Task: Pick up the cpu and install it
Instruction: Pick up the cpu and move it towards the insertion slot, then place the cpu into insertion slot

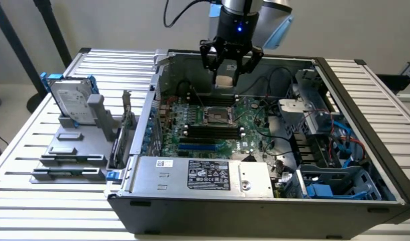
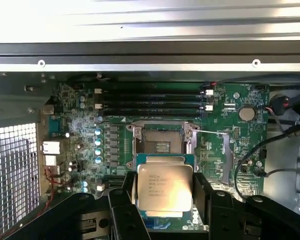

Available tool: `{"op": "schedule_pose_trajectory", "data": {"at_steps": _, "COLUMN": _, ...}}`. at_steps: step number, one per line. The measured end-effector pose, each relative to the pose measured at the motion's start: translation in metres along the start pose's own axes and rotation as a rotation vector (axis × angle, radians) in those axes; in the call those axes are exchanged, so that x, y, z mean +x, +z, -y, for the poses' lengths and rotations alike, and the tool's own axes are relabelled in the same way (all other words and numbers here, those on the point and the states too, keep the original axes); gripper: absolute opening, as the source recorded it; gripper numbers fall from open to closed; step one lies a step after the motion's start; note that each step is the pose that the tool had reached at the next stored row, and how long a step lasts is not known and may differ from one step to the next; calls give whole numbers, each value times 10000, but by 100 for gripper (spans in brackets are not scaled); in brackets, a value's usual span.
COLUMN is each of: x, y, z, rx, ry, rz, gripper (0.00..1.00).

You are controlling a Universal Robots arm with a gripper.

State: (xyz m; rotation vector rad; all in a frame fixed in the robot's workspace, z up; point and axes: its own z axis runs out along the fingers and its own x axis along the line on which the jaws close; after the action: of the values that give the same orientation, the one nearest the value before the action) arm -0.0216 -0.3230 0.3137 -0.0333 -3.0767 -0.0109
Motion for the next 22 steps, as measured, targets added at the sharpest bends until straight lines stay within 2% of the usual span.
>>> {"op": "schedule_pose_trajectory", "data": {"at_steps": 3, "x": -1, "y": 36, "z": -25, "rx": -15, "ry": 1, "rz": 36, "gripper": 55}}
{"op": "schedule_pose_trajectory", "data": {"at_steps": 6, "x": 0, "y": 52, "z": -26, "rx": -32, "ry": -1, "rz": 199, "gripper": 55}}
{"op": "schedule_pose_trajectory", "data": {"at_steps": 7, "x": -1, "y": 52, "z": -26, "rx": -48, "ry": -4, "rz": 199, "gripper": 55}}
{"op": "schedule_pose_trajectory", "data": {"at_steps": 22, "x": -1, "y": 53, "z": -26, "rx": -43, "ry": -3, "rz": 202, "gripper": 55}}
